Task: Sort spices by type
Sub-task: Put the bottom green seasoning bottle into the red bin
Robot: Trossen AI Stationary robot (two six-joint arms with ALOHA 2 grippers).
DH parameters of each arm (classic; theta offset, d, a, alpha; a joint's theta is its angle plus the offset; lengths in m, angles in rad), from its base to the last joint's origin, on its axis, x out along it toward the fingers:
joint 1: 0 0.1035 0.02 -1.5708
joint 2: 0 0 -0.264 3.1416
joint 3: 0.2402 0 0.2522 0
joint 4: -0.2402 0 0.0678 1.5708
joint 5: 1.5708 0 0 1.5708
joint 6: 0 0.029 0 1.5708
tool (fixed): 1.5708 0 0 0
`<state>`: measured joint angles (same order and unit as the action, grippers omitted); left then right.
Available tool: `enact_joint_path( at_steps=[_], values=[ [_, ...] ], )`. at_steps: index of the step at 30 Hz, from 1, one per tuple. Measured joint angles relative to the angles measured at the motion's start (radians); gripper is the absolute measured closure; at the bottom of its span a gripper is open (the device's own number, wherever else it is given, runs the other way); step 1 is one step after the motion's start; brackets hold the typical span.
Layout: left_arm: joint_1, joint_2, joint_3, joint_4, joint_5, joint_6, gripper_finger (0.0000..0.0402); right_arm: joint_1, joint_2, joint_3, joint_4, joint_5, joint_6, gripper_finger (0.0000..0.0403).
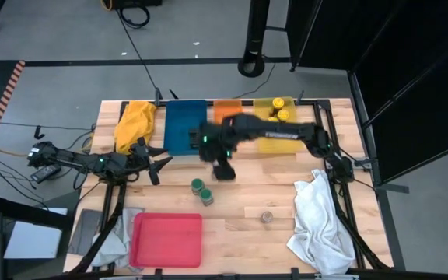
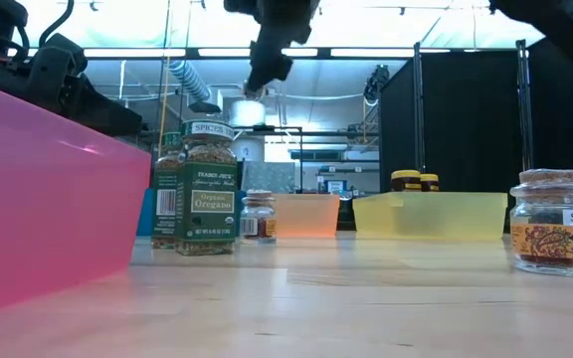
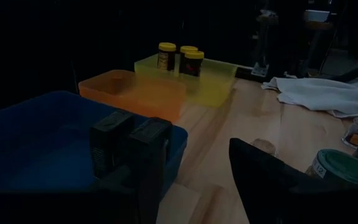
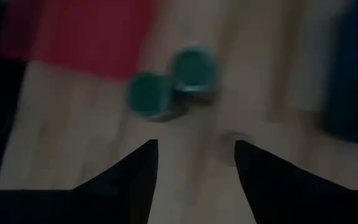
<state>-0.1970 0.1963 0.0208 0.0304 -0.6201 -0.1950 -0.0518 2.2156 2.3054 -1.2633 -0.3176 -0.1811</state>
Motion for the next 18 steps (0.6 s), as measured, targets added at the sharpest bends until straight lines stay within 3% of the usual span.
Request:
enact_joint_path(
  at_steps=[7,10,15,18],
  values=[
    [0.000,0.000,0.000,0.000,0.000,0.000,0.0218,0.174,0.006,-0.062,0.051,0.040,-0.056,0.0188],
    [0.000,0.000,0.000,0.000,0.000,0.000,0.0218,0.229,0.004,-0.119,0.161,0.066,-0.065,0.0193],
    [0.000,0.000,0.000,0.000,0.000,0.000,0.0218,0.275,0.009,-0.220,0.281,0.238,-0.132,0.0194],
    [0.000,0.000,0.000,0.000,0.000,0.000,0.0218,0.276,0.009,-0.242,0.301,0.274,-0.133,0.0192]
  ],
)
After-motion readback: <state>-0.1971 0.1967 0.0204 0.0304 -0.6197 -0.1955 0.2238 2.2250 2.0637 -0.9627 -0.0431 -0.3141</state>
